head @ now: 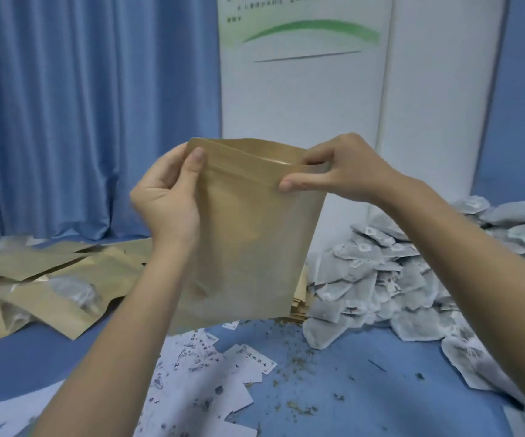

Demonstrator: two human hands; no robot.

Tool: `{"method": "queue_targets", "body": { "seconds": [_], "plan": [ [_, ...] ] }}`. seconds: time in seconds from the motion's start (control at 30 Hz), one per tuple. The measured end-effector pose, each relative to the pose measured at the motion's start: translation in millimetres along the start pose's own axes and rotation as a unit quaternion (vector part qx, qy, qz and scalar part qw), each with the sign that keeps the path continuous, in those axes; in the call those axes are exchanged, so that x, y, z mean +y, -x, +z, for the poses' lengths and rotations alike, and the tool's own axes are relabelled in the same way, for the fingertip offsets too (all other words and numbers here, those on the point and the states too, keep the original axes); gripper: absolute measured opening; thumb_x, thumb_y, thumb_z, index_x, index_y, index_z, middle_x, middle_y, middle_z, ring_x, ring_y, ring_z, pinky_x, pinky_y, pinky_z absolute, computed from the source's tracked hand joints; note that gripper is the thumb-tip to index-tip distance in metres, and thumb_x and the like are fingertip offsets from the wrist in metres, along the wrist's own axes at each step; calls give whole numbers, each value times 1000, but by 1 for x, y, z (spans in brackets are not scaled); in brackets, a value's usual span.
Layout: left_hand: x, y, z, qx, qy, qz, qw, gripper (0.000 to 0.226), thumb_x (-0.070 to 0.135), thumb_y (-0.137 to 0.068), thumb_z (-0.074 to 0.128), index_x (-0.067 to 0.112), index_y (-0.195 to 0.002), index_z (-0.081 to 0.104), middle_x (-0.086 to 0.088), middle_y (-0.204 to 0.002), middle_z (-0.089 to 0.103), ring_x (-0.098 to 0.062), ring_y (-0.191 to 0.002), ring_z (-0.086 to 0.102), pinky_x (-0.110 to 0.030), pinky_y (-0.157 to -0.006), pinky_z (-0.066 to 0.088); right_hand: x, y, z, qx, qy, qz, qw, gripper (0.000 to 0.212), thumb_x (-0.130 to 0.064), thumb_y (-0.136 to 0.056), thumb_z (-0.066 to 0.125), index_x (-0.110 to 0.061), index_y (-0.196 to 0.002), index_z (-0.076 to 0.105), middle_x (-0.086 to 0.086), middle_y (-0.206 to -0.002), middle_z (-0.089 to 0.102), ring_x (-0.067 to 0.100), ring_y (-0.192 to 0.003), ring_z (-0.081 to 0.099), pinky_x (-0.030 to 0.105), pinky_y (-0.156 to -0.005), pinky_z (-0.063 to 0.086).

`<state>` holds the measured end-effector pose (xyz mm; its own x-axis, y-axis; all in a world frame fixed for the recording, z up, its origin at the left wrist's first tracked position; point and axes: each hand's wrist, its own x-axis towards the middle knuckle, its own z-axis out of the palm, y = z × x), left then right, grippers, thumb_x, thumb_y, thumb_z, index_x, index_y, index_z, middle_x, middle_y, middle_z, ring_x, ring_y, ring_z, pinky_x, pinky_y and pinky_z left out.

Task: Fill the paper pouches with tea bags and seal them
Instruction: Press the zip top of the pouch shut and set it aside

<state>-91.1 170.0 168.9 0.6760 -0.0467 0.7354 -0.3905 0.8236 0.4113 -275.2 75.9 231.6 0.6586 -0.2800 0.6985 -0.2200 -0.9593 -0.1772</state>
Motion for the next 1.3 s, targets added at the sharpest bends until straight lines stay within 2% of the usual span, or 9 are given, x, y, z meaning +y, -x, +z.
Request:
{"method": "queue_targets", "body": {
  "seconds": [0.13, 0.37, 0.57, 0.63, 0.73, 0.9, 1.07, 1.13, 1.3],
  "plan": [
    [-12, 22, 18, 6, 42, -92, 995, 10, 7, -84, 69, 17, -86, 68, 16, -70, 71, 1, -74, 65, -15, -74, 48, 13, 15, -22, 27, 38, 7, 999, 68, -72, -55, 61, -21, -49, 16, -2, -47, 15, 11, -52, 14, 26, -48, 9],
    [-31, 62, 32, -1, 85, -252, 964, 7, 9, -82, 70, 14, -86, 68, 10, -73, 72, -3, -73, 66, -19, -76, 53, 40, 41, -26, -30, 274, 55, 960, 63, -67, -67, 60, -20, -43, 26, -5, -40, 25, 9, -44, 25, 28, -47, 21],
    [-53, 87, 33, -204, 153, -432, 865, 40, 31, -75, 68, 4, -105, 66, -6, -98, 71, -17, -87, 67, -25, -72, 55, 59, 54, -19, -39, 307, 69, 948, 68, -72, -60, 59, -15, -45, 24, 0, -41, 25, 9, -43, 25, 27, -45, 18],
    [-56, 94, 33, -271, 131, -434, 849, 40, 31, -71, 68, 6, -102, 68, -8, -96, 73, -17, -85, 69, -26, -69, 55, 65, 59, -16, -48, 295, 67, 952, 67, -77, -55, 48, -16, -46, 24, 4, -44, 26, 9, -44, 27, 29, -48, 20],
    [-64, 101, 35, -231, 101, -436, 864, 32, 25, -68, 70, 6, -94, 69, -9, -90, 73, -18, -79, 70, -28, -68, 57, 74, 68, -16, -62, 241, 66, 966, 68, -81, -52, 40, -15, -49, 26, 3, -47, 25, 15, -47, 27, 30, -50, 21],
    [-68, 103, 40, -225, 62, -405, 884, 18, 24, -69, 72, 11, -82, 72, -5, -83, 74, -14, -72, 69, -22, -61, 55, 83, 75, -30, -126, 234, 96, 959, 69, -86, -51, 40, -25, -75, 61, -7, -57, 50, 8, -56, 44, 9, -55, 29],
    [-69, 109, 53, -236, 3, -344, 909, 9, 22, -79, 72, 18, -71, 74, 0, -78, 74, -9, -69, 68, -19, -58, 52, 73, 62, -15, -111, 165, 79, 977, 60, -72, -63, 59, -40, -113, 54, -22, -100, 48, 1, -82, 54, 25, -78, 44],
    [-69, 109, 53, -244, -19, -324, 914, 10, 25, -81, 71, 18, -74, 73, 1, -78, 74, -8, -70, 67, -19, -60, 52, 70, 57, -9, -146, 154, 71, 975, 43, -59, -72, 65, -35, -107, 61, -20, -105, 49, 2, -89, 53, 18, -79, 41],
    [-66, 111, 44, -239, -20, -309, 920, 44, 45, -76, 65, 5, -92, 58, -4, -80, 70, -18, -73, 64, -32, -66, 49, 66, 44, -7, -195, 113, 105, 969, 21, -46, -72, 74, -29, -72, 62, -17, -60, 54, -8, -60, 49, 10, -54, 36]
  ]
}}
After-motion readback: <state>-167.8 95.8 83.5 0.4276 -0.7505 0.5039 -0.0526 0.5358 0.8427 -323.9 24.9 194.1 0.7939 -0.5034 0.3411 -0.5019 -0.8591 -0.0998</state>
